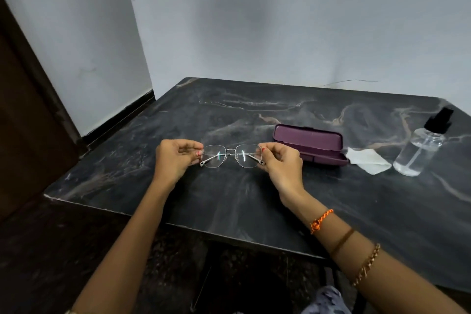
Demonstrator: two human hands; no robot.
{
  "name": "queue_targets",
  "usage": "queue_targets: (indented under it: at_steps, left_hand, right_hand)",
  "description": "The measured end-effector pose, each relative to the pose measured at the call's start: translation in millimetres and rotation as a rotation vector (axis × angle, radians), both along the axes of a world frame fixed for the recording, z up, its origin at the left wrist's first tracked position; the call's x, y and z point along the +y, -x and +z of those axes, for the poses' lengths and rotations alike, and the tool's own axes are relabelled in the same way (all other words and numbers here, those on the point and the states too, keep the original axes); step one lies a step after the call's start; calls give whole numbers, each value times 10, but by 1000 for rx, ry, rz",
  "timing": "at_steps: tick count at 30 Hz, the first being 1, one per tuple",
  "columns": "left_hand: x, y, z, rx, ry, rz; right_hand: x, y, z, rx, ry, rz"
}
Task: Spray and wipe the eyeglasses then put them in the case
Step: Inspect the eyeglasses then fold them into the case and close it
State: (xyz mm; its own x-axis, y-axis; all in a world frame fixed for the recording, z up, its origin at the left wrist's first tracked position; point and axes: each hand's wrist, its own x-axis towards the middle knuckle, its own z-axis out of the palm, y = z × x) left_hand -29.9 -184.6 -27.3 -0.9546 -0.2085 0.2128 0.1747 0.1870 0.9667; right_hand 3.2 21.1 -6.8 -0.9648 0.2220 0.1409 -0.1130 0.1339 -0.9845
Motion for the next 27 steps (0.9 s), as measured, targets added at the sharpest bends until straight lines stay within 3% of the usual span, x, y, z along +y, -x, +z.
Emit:
queue_targets:
  at_steps: [6,13,27]
  left_hand:
    - [-32,30,-19,1,45,54]
    - [-29,12,-39,51,292,88]
    - [110,-166,55,278,525,158]
  right_hand:
    - [-44,36,-66,43,-170,-15]
    - [-58,3,-63,57,-259,-17]
    - [-74,-79,-52,127,-474,76]
